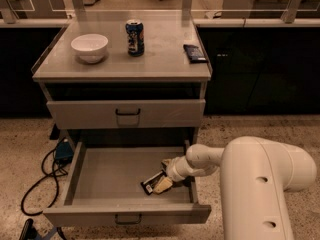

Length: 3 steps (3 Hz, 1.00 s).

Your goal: Pick rxbar chocolate from middle drawer and place on counter

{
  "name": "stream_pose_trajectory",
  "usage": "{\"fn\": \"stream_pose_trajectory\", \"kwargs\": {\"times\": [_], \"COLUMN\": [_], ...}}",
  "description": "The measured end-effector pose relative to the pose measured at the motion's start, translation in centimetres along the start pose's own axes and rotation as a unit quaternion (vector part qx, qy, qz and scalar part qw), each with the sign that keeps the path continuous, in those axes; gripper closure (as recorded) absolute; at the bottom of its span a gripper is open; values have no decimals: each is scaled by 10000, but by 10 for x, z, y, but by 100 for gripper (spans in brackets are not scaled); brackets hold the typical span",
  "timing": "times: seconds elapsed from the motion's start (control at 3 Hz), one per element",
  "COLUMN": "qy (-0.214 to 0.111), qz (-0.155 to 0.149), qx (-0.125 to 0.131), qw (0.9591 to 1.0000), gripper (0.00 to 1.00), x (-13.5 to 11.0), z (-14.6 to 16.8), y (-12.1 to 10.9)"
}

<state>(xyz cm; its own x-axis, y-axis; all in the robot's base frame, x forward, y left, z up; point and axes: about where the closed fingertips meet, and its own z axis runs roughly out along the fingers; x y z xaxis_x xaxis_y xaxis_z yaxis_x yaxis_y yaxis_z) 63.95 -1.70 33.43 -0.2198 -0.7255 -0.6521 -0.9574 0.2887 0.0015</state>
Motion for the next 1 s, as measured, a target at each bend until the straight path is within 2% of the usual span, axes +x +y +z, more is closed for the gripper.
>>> {"fn": "stream_pose_trajectory", "kwargs": {"times": [1.0], "qy": [0], "qz": [0], "qx": [1], "qw": [10000], "gripper": [89], "x": [-4], "z": [-5], "y": [0]}}
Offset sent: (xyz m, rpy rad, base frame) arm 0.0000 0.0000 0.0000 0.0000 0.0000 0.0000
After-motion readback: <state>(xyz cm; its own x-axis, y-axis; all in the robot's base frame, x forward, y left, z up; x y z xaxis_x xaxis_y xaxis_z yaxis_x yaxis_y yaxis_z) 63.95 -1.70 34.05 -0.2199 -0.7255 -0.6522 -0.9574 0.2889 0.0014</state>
